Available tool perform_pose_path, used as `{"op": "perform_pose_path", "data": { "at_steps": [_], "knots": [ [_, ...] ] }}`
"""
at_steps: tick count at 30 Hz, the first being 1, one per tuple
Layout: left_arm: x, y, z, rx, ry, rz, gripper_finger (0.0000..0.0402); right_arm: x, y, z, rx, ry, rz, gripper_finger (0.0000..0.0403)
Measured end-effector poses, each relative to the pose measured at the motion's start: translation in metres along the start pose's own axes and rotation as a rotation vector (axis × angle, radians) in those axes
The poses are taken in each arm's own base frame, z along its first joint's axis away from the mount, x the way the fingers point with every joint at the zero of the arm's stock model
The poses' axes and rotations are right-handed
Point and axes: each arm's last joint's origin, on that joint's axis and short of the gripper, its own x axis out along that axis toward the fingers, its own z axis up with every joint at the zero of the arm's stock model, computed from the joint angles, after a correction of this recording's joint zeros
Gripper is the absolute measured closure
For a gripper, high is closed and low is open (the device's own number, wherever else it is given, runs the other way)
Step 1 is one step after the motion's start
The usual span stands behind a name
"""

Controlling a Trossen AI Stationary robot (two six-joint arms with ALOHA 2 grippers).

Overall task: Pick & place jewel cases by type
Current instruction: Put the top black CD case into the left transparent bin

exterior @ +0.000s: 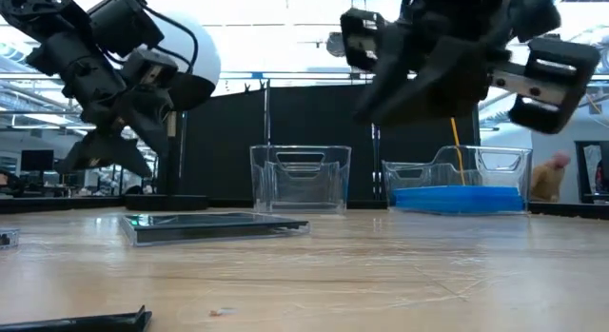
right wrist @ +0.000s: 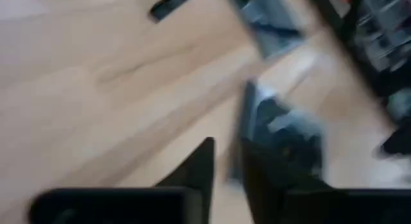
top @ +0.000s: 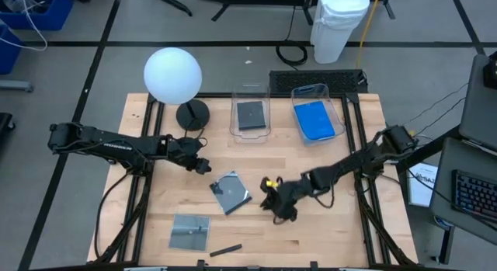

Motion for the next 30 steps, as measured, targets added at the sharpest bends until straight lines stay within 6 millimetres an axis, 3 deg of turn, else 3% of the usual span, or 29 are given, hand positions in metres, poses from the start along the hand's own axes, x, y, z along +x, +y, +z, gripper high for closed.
{"op": "perform_pose_path", "data": {
  "at_steps": [6, 11, 16, 21, 25, 30],
  "knots": [
    [0.013, 0.009, -0.006, -0.045, 0.068, 0.105, 0.0227, 0.028, 0.013, 0.019, -0.141, -0.001, -0.141, 0.0221],
    [0.029, 0.015, -0.011, -0.101, 0.089, 0.187, 0.0227, 0.045, -0.001, 0.014, -0.024, 0.022, -0.22, 0.0158],
    [0.043, 0.016, -0.012, -0.107, 0.102, 0.19, 0.0227, 0.06, 0.001, -0.006, 0.047, 0.08, -0.193, 0.0156],
    [0.052, 0.008, -0.013, -0.075, 0.088, 0.101, 0.0227, 0.079, 0.015, -0.02, 0.033, 0.114, -0.151, 0.0171],
    [0.055, 0.004, -0.015, -0.062, 0.093, 0.059, 0.0227, 0.089, 0.017, -0.026, 0.018, 0.17, -0.248, 0.0178],
    [0.056, 0.002, -0.019, -0.08, 0.07, 0.07, 0.0227, 0.087, 0.001, -0.042, 0.128, 0.261, -0.377, 0.0179]
  ]
}}
